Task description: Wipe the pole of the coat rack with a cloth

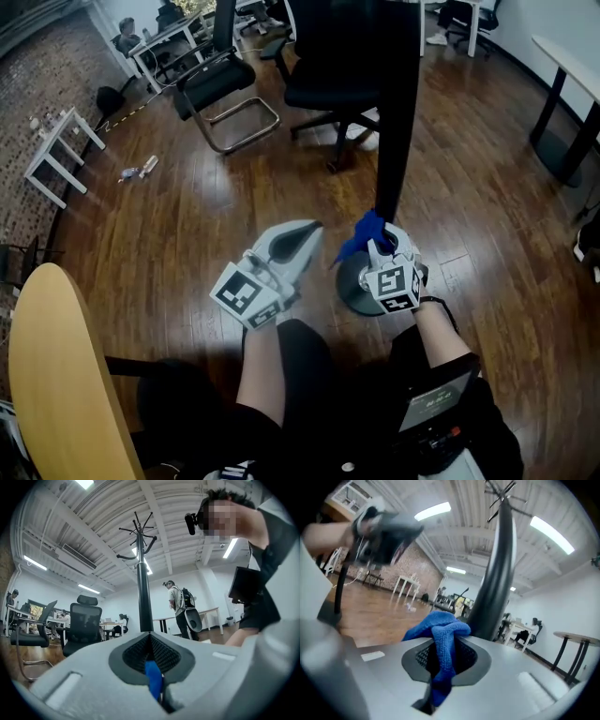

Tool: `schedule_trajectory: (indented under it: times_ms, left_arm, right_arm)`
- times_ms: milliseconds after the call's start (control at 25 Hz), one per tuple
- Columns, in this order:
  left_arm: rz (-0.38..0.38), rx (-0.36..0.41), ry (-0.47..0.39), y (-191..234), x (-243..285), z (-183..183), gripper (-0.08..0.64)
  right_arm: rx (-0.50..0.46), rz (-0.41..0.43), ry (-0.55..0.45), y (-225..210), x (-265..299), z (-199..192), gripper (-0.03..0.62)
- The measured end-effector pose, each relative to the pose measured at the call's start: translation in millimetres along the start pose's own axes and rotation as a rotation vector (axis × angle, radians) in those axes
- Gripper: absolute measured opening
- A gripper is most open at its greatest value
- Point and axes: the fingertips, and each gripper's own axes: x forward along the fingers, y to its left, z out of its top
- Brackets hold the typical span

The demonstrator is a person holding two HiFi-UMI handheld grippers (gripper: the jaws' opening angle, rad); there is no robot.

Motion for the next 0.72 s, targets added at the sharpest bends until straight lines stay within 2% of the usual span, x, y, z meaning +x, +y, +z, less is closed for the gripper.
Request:
schedule_trajectory:
  times_ms: [120, 200, 320, 400, 440, 520, 640, 720]
  left_arm:
    - [-0.017, 0.01, -0.01, -3.5, 8.9, 7.9, 0.0]
    - [-0.039, 0.025, -0.021, -9.2, 15.8, 18.0, 0.0]
    - [-0.061, 0.051, -0.043, -15.9, 21.2, 34.0, 0.0]
    - [-0.064, 0.061, -0.063, -15.8, 21.4, 42.4, 0.0]
    - [-0.064, 0.065, -0.072, -15.5, 21.0, 45.7, 0.0]
    - [-0.066, 0.078, -0.08, -16.0, 20.2, 50.5, 0.0]
    - [-0.076, 0.096, -0.09, -17.8, 20.9, 56.8, 0.0]
    - [-0.081, 0.098, -0.088, -19.0, 22.8, 58.4, 0.0]
  right_arm:
    - [0.035, -0.091, -0.305, -58.5, -34.1, 137.7, 0.028]
    - [0.044, -0.165, -0.474, -99.3, -64.6, 224.1, 0.028]
    - [0.025, -0.3, -0.63, -161.0, -106.7, 323.2, 0.04]
    - [0.01, -0.36, -0.721, -188.1, -126.5, 377.0, 0.043]
    - [0.012, -0.374, -0.734, -196.4, -130.5, 388.6, 0.043]
    - [0.028, -0.398, -0.73, -206.3, -133.2, 388.1, 0.046]
    - [0.125, -0.442, -0.679, -222.1, -124.6, 350.2, 0.028]
    - [0.215, -0.425, -0.596, -229.9, -105.2, 312.0, 0.025]
